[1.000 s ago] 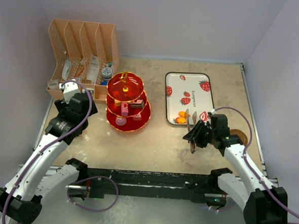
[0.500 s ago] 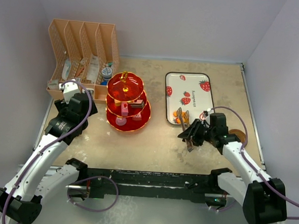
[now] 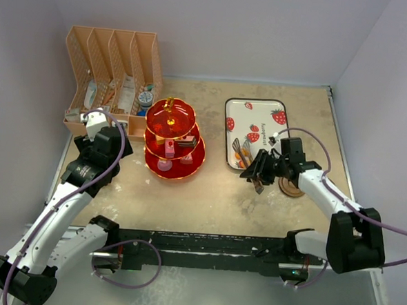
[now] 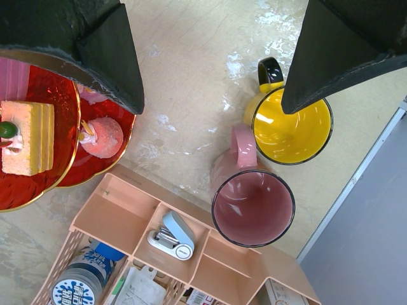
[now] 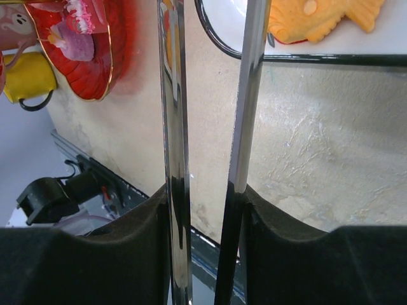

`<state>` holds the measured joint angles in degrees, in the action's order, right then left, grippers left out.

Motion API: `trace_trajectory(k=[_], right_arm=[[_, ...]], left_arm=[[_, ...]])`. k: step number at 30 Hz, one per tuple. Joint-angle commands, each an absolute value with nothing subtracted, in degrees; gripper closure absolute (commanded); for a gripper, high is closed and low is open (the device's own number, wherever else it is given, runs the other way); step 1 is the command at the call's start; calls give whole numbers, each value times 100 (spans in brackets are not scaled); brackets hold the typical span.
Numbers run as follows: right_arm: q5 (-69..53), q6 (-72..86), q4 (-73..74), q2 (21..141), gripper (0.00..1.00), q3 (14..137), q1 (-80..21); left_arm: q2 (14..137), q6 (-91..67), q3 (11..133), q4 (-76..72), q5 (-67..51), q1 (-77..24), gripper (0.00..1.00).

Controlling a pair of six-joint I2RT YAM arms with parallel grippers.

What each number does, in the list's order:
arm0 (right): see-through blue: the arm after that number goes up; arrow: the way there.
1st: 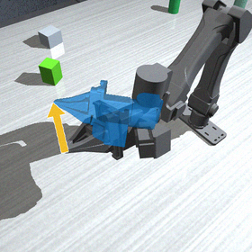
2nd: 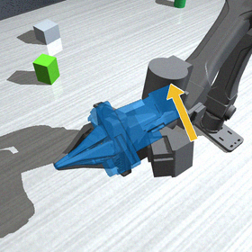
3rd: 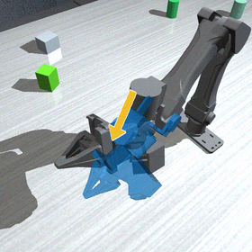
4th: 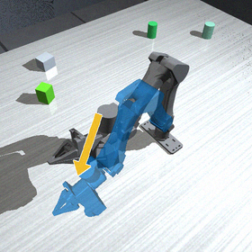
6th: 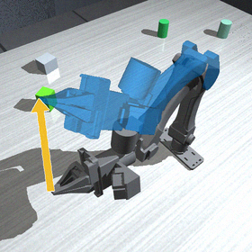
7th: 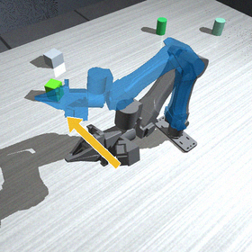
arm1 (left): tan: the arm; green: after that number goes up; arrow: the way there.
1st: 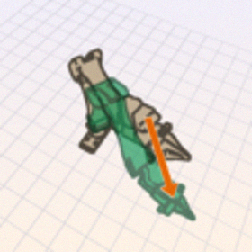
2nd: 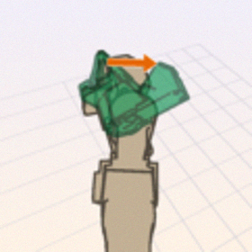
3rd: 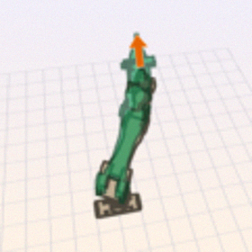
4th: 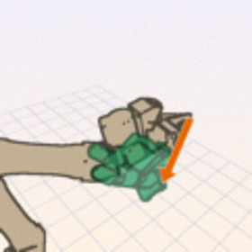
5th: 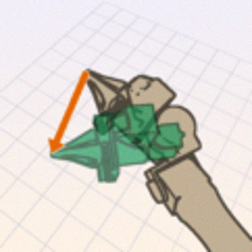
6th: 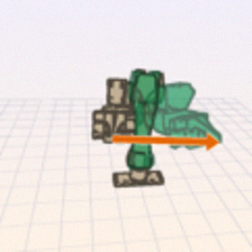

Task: Serve the afternoon tea
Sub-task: Pick up the desert from the tray.

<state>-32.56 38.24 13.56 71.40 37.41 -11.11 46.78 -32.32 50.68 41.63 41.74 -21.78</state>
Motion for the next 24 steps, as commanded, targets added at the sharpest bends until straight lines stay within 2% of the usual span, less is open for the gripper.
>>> trace_trajectory(k=[1,6,11,19,24], right_arm=[[-2950,3188,1868,6898,58,4229,-1081],[-2267,3197,2459,6283,57,4299,-1084],[-2313,3605,2196,5769,56,3712,-1084],[-3150,3452,1785,6101,56,3397,-1086],[-3086,3405,1720,6275,57,3423,-1084]], left_arm=[[4608,-3204,5034,4014,4201,-2193,14],[4604,-3198,5032,4010,4184,-2197,14],[4614,-3182,5025,3997,4145,-2197,14],[4615,-3182,5027,3995,4139,-2197,14],[4613,-3189,5022,3999,4161,-2193,14]])
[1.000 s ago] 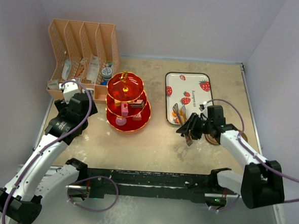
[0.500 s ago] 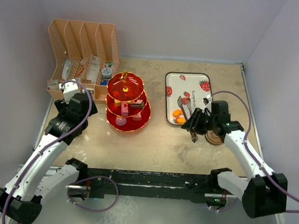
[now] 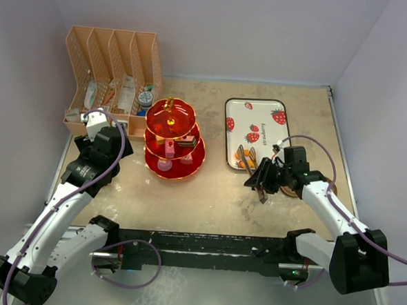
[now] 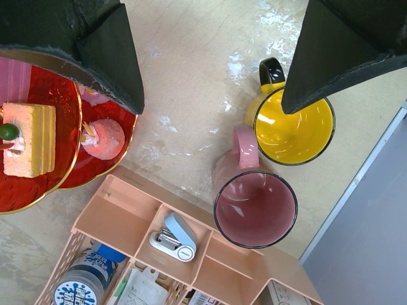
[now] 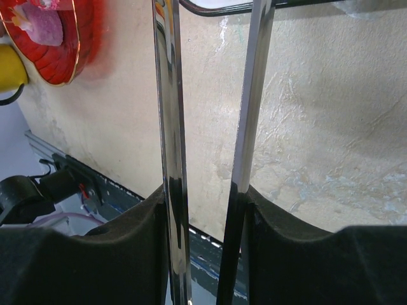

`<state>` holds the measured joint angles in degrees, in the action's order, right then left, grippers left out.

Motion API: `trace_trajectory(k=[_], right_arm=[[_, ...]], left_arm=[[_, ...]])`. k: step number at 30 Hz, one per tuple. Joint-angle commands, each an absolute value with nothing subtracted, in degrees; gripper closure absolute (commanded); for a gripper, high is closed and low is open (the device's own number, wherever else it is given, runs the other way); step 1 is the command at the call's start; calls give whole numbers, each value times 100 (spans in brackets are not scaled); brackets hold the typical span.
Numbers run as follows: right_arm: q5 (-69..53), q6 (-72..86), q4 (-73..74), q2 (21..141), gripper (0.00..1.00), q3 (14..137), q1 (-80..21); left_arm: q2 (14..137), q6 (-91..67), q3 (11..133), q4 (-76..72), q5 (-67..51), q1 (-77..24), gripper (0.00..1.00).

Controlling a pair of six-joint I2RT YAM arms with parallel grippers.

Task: Serve the afternoon tea
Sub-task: Pick up the desert from the tray.

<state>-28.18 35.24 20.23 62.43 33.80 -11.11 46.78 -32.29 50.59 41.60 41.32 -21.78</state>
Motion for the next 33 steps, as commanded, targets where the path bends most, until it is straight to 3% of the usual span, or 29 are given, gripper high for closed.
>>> trace_trajectory(k=[1,29,33], right_arm=[[-3083,3402,1719,6308,57,3438,-1085],[-3399,3071,1717,6842,57,3936,-1090],[-2960,3026,2161,6699,57,4207,-1090]], left_arm=[[4614,-3190,5021,3999,4165,-2196,14],[4621,-3190,5025,3996,4150,-2195,14],[4615,-3197,5022,3999,4165,-2197,14]])
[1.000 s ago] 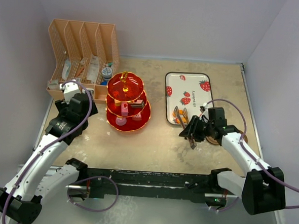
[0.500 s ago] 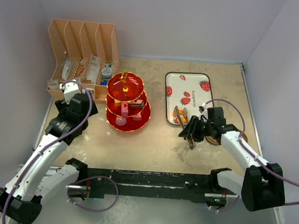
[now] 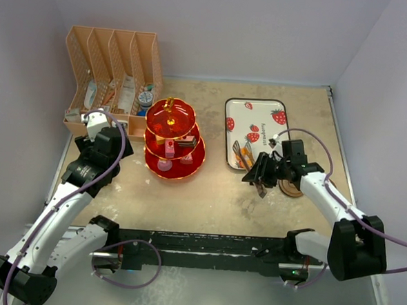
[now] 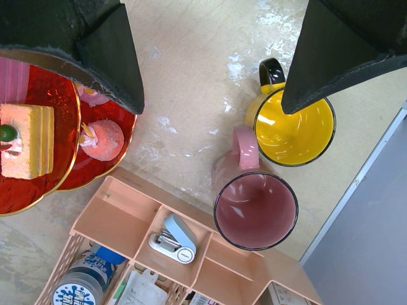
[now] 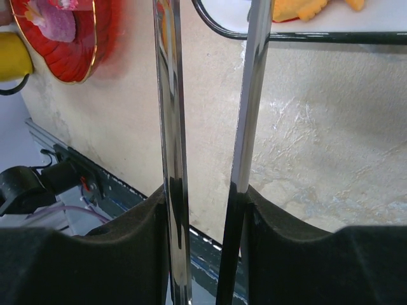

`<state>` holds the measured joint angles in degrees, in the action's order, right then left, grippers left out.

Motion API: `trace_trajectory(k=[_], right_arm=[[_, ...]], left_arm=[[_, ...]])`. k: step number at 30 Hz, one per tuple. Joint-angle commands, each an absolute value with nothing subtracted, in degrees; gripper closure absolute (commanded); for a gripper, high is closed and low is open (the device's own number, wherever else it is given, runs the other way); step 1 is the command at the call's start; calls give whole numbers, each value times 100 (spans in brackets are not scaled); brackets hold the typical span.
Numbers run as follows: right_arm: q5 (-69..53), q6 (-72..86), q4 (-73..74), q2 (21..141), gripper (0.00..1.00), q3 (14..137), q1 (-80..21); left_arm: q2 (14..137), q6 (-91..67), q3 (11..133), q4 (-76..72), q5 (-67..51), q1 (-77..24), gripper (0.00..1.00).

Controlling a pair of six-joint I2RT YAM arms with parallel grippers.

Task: Serve the afternoon tea
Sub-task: Pick up the desert from the tray.

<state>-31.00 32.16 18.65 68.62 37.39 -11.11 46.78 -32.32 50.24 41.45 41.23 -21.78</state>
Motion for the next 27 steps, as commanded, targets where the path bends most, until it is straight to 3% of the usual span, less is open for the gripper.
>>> trace_trajectory(k=[1,5,14,27], right_arm=[[-2630,3007,2290,6624,57,4284,-1090],[-2012,3208,2317,6313,57,4196,-1089],[-2886,3038,2008,6602,57,3776,-1090],[-2887,2518,2243,6924,56,4005,-1090]], left_arm=[[4614,-3199,5021,3999,4166,-2197,14],[4612,-3197,5024,3999,4166,-2191,14],[4600,-3184,5023,3990,4137,-2197,14],[4622,-3190,5022,3998,4149,-2197,14]])
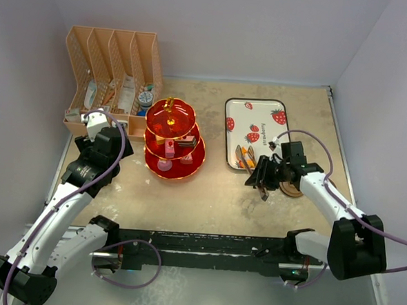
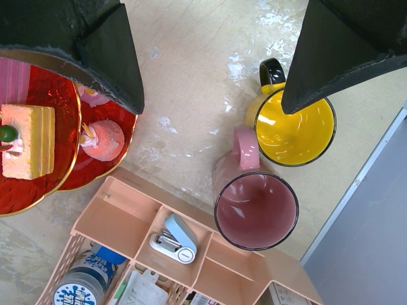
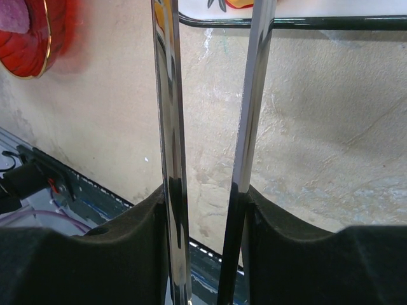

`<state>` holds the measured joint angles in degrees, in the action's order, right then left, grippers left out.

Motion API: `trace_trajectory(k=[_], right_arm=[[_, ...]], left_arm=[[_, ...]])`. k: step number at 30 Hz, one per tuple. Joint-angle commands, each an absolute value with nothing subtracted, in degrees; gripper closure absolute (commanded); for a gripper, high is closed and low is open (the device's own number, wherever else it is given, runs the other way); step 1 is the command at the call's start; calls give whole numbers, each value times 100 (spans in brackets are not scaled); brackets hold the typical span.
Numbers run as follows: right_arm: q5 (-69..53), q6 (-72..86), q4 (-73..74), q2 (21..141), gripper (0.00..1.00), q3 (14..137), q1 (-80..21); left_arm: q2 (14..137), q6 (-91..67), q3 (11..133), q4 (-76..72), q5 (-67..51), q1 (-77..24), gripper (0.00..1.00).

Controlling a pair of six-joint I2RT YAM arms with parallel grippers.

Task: Serve the afternoon tea
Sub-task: Pick up the desert from the tray.

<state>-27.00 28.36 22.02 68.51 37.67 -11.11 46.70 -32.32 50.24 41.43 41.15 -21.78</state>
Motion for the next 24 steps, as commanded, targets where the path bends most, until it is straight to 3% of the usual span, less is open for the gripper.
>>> trace_trajectory(k=[1,10,24], right_arm=[[-2910,2501,2247,6951,56,4026,-1090],[-2990,2303,2354,7180,56,4316,-1135],[-1832,1989,2979,7201,57,4625,-1631]], left_arm=[[4635,-3187,5026,3993,4148,-2197,14],[4653,-3190,5022,3999,4157,-2195,14],[4683,-3180,5021,3986,4139,-2196,14]])
